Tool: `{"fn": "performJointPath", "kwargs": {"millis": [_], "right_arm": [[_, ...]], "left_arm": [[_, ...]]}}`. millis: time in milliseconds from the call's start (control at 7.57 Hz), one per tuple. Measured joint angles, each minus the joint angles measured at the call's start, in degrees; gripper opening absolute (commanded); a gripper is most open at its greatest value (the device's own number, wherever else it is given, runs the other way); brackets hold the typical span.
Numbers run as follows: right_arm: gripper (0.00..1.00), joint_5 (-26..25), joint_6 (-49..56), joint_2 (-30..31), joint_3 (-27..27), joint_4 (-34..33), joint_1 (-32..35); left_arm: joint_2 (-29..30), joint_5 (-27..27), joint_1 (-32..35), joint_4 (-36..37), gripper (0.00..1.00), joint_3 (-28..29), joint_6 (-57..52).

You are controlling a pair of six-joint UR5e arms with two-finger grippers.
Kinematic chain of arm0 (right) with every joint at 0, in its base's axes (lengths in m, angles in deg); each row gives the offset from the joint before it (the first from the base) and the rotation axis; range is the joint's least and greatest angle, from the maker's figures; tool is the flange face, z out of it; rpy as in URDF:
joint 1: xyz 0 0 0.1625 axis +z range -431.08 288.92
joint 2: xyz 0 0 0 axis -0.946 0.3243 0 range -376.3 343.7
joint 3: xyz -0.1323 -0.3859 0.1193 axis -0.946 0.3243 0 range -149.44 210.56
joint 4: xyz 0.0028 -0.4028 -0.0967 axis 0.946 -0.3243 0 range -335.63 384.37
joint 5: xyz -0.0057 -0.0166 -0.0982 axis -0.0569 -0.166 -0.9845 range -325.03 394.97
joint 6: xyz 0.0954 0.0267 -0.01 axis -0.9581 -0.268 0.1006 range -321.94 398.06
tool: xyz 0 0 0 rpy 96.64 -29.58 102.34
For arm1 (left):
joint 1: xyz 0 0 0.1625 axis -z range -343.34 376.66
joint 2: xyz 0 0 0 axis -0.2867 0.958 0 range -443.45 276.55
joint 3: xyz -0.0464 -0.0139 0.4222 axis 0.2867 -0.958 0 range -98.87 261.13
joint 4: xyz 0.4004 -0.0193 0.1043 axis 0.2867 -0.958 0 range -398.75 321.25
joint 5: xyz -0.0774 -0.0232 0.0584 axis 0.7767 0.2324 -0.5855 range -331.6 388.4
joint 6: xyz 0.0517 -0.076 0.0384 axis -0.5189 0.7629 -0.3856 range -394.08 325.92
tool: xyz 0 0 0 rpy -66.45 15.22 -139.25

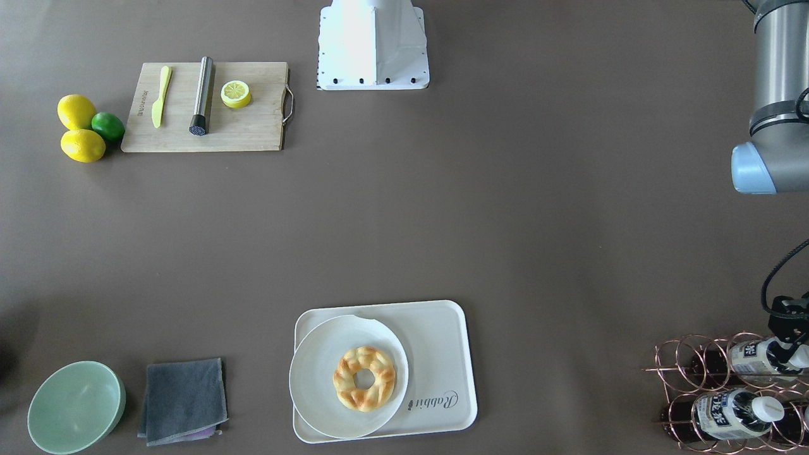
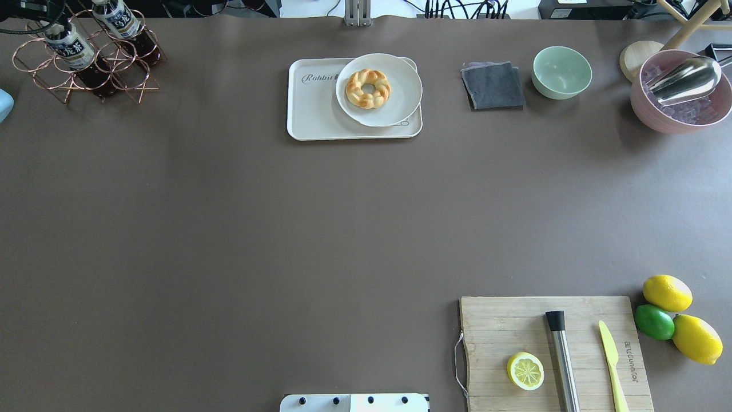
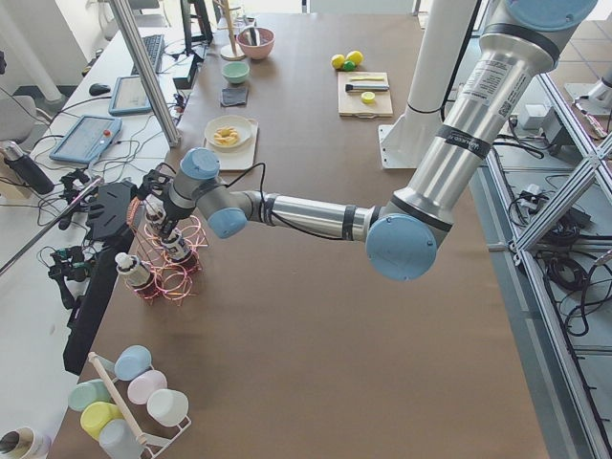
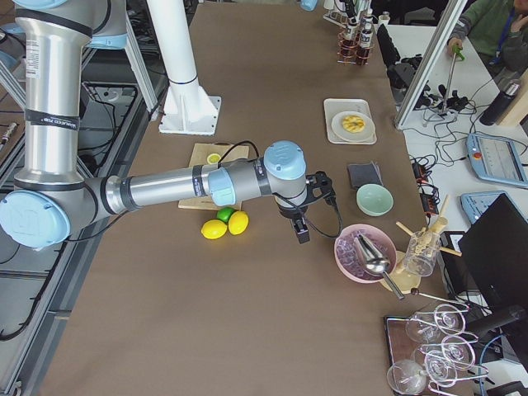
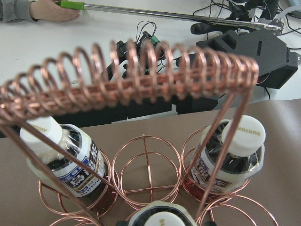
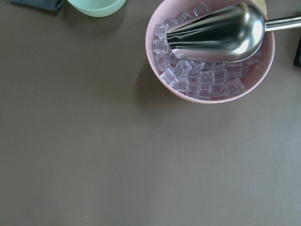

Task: Place tea on tray
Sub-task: 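Move the left gripper down to a tea bottle in the copper rack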

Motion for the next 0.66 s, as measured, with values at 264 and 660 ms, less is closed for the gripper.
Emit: {"fn": "performJointPath", "kwargs": {"millis": [264, 660], "right_arm": [[1.0, 0.0, 0.0, 0.1, -0.2, 0.0, 0.0], [1.0, 0.1, -0.1, 0.0, -0.2, 0.0, 0.0]], "left_arm": [[-0.1, 0.1, 0.1, -0.1, 0.53, 0.0, -0.1], [-0.2, 0.2, 0.2, -0.1, 0.33, 0.0, -0.2]]}}
